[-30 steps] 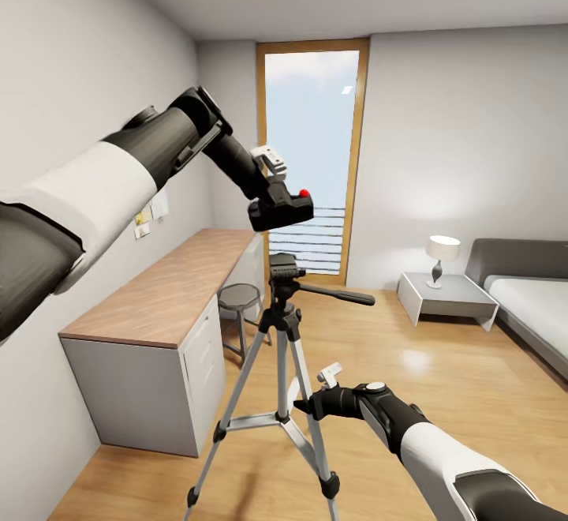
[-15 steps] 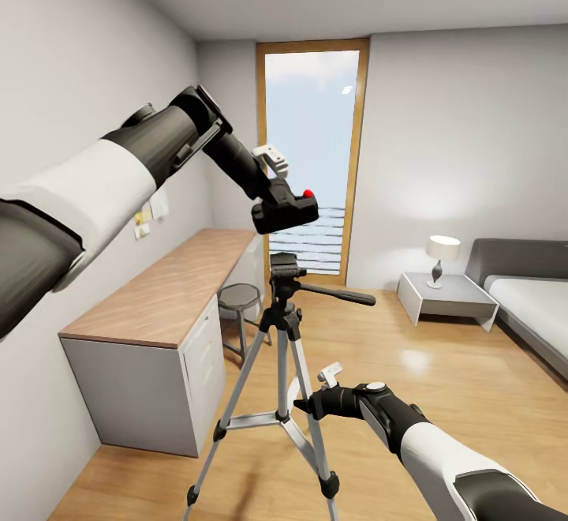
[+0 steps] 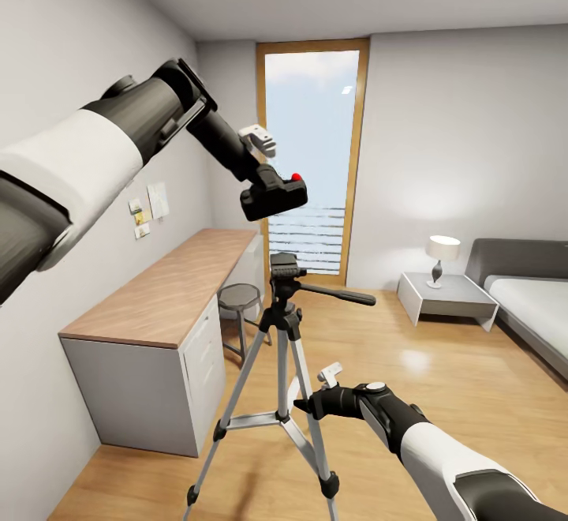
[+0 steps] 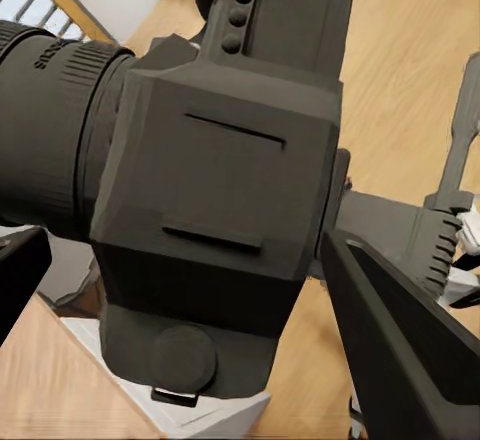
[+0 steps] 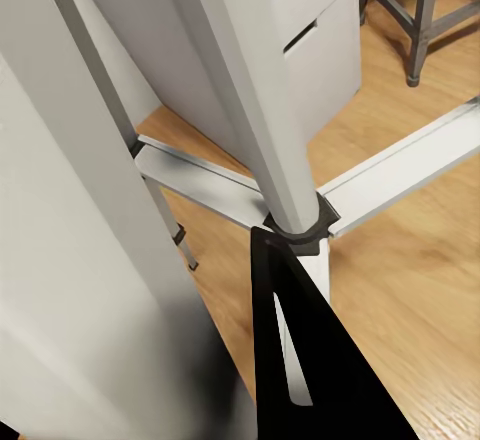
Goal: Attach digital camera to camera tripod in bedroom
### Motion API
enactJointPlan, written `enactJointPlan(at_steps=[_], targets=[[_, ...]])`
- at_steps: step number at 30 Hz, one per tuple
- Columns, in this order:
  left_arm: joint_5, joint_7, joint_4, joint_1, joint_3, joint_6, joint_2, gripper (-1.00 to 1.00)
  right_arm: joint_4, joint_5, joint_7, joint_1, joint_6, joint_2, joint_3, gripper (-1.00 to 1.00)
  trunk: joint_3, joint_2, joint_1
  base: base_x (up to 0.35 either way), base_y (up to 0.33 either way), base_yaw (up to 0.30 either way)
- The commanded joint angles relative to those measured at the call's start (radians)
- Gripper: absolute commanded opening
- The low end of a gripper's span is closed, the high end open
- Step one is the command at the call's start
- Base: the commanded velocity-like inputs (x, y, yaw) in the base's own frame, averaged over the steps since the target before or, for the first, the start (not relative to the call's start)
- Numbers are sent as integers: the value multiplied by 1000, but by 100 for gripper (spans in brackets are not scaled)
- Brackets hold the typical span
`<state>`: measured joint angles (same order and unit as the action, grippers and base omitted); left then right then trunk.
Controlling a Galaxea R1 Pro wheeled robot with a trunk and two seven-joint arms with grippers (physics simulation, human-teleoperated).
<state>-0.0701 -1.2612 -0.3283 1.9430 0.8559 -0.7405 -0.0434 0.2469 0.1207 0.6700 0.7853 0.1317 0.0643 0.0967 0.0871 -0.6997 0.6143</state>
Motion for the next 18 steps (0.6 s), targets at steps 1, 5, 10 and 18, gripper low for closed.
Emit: enactJointPlan(at_steps=[1,5,10,18], targets=[[-9,-6,9,4,-3,-10,0,-100,-58,22,5,0,6,0,-8,-100,2,-1,0,0,0,0],[-14,-6,47,20,-1,-11,-1,-100,-59,22,5,0,6,0,-8,-100,2,-1,0,0,0,0],[-14,-7,59,27,0,-11,-7,-100,-58,22,3,0,6,0,-8,-100,2,-1,0,0,0,0],[-9,-77,63,29,-1,-14,-37,-100,-58,22,2,0,6,0,-8,-100,2,-1,0,0,0,0]])
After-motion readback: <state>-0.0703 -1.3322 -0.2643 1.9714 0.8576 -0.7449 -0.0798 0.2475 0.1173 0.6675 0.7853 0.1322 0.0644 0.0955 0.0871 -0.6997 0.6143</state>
